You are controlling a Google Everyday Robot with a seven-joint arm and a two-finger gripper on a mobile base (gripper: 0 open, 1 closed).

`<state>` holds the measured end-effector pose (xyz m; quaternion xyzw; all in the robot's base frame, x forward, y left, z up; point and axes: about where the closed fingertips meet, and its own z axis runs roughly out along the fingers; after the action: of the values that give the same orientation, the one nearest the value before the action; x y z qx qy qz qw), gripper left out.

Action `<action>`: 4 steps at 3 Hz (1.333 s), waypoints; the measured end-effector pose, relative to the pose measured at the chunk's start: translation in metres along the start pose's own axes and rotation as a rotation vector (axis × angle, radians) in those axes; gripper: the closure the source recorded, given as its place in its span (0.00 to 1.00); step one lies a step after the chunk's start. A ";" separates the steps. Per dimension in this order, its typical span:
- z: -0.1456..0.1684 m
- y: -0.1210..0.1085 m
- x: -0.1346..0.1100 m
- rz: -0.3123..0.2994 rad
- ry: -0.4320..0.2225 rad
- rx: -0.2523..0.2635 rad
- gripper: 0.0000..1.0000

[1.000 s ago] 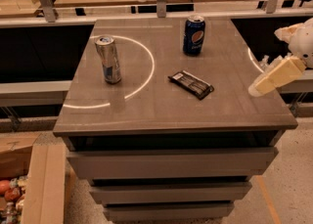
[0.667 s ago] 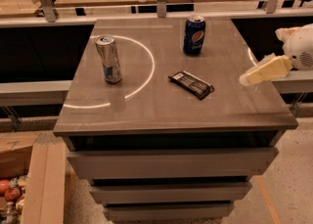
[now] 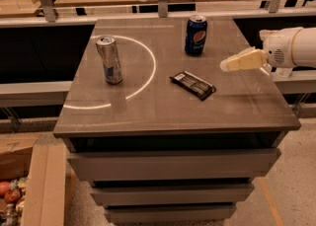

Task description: Pick pepsi can

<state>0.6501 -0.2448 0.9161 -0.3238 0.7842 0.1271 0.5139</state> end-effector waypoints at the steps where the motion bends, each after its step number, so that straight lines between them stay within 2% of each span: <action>1: 0.036 0.002 -0.017 0.022 -0.068 -0.056 0.00; 3: 0.106 0.000 -0.054 0.001 -0.145 -0.124 0.00; 4: 0.131 0.010 -0.066 -0.001 -0.161 -0.164 0.00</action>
Offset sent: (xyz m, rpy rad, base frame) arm 0.0981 0.0768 0.0068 0.1382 -0.0984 0.1428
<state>0.7559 -0.1427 0.9163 -0.3539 0.7272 0.2162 0.5471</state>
